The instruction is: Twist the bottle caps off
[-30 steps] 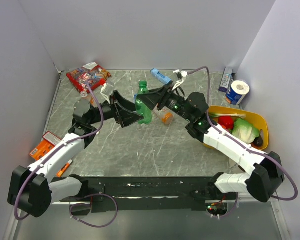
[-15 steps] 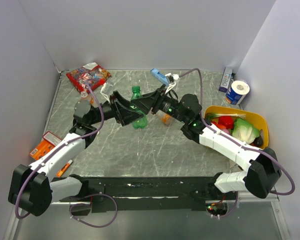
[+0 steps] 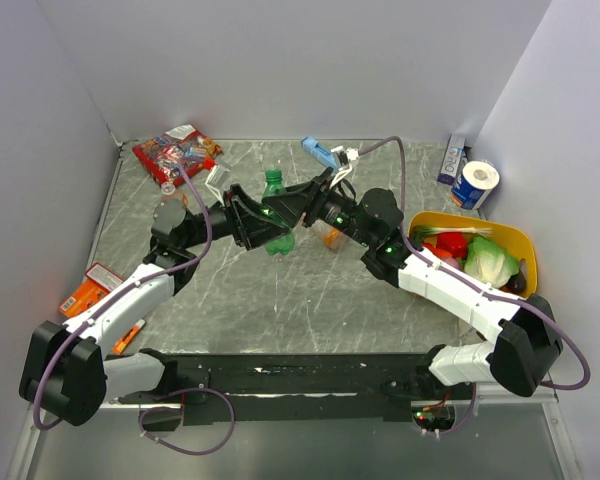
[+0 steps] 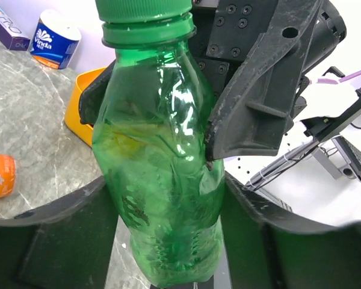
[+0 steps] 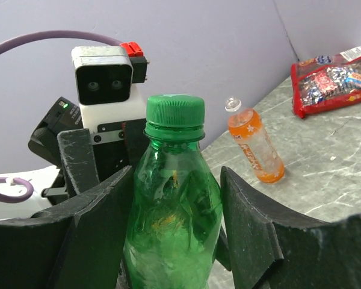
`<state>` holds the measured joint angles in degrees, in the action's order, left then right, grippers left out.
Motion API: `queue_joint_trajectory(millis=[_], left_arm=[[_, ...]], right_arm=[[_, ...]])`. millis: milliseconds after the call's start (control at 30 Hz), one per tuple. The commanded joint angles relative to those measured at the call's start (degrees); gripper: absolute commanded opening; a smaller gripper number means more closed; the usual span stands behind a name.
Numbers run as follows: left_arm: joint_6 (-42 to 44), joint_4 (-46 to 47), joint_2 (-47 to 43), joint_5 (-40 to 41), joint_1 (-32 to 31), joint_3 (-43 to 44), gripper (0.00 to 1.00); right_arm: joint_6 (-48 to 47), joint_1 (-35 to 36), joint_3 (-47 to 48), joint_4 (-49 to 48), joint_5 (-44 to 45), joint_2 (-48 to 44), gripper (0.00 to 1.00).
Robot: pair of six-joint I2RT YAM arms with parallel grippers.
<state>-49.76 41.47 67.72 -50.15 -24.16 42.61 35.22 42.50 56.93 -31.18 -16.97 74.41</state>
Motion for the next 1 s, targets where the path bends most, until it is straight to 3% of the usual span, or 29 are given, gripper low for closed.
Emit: queue_joint_trajectory(millis=[0, 133, 200, 267, 367, 467, 667, 967], left_arm=[[0.19, 2.65, 0.04, -0.91, -0.36, 0.28, 0.57], [1.32, 1.25, -0.22, -1.00, -0.36, 0.46, 0.49], [2.29, -0.24, -0.31, -0.48, -0.45, 0.89, 0.46], [4.83, -4.28, -0.66, 0.22, -0.53, 1.86, 0.45], [11.07, -13.91, -1.54, 3.73, -1.06, 4.05, 0.44], [17.57, -22.10, -2.07, 7.87, -2.90, 6.25, 0.44], [25.66, -29.42, -3.39, 17.17, -7.65, 8.36, 0.43], [31.91, -37.17, -3.30, 26.06, -12.31, 10.47, 0.42]], right_arm=[[-0.50, 0.74, 1.87, -3.45, 0.45, -0.58, 0.53], [-0.77, 0.65, 2.40, -2.22, 0.54, -0.23, 0.60], [-1.12, 0.74, 2.66, -0.56, 0.54, -0.41, 0.69], [-2.43, 0.57, 3.36, 2.50, 0.80, -1.37, 0.81], [-4.80, -0.05, 4.51, 6.82, 2.03, -4.17, 0.86], [-6.82, -0.49, 6.26, 15.95, 8.16, -7.42, 0.86], [-11.05, -0.49, 12.41, 32.74, 16.88, -8.32, 0.86], [-11.49, -0.40, 18.21, 38.90, 15.84, -3.23, 0.78]])
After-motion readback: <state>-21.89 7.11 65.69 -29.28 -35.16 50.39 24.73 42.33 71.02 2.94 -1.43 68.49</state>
